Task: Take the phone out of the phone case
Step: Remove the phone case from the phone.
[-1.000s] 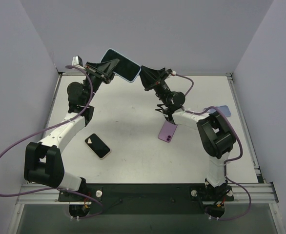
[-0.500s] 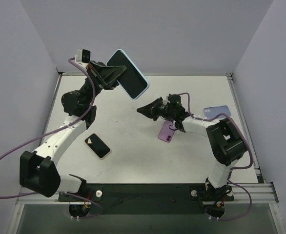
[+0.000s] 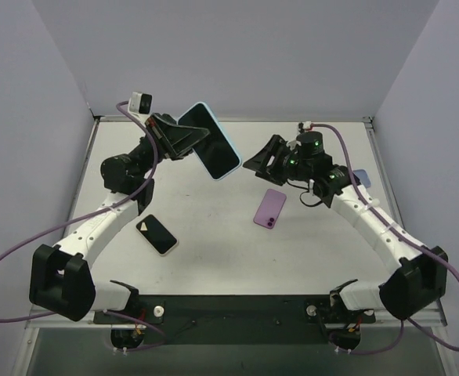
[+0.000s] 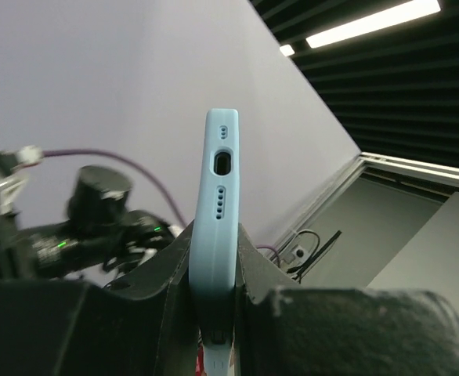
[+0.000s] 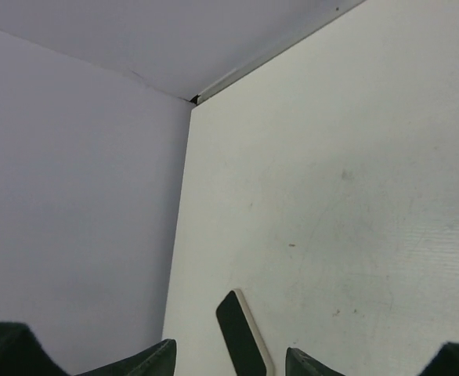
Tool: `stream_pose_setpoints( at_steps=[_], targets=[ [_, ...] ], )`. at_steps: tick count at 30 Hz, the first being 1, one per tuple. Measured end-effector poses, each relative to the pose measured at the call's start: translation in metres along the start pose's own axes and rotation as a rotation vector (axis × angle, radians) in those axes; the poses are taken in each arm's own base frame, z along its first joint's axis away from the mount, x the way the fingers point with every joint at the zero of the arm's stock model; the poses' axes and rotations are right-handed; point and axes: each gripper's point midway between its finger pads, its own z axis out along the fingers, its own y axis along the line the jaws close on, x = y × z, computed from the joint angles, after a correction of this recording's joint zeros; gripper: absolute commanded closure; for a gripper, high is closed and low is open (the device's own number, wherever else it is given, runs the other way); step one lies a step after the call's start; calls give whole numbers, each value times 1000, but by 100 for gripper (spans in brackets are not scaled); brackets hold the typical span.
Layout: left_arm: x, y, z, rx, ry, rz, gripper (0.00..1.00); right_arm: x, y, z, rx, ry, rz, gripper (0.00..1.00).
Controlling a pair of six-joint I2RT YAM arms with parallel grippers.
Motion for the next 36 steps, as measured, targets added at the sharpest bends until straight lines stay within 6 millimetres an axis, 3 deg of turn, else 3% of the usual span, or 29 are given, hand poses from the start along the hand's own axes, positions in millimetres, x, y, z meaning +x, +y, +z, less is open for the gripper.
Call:
stream_pose_setpoints(
  at_steps=[9, 13, 18, 22, 26, 29, 36],
  targets=[
    [21, 94, -32, -254, 61, -69, 100, -18, 18, -76, 60, -148, -187, 28],
    [27, 129, -45, -339, 70, -115, 100, -20, 36, -96, 6, -176, -223, 15],
    [31, 155, -56, -395, 67, -159, 100, -15, 63, -103, -141, -150, -213, 14],
    [30, 159, -57, -396, 54, -179, 100, -7, 70, -88, -249, -87, -147, 31],
    [27, 158, -55, -372, 35, -193, 100, 6, 58, -61, -313, 0, -20, 51],
    [25, 164, -58, -384, 22, -204, 100, 9, 57, -52, -352, 33, 39, 56],
    [19, 170, -58, -390, -15, -218, 100, 7, 71, -60, -413, 30, 36, 61]
  ],
)
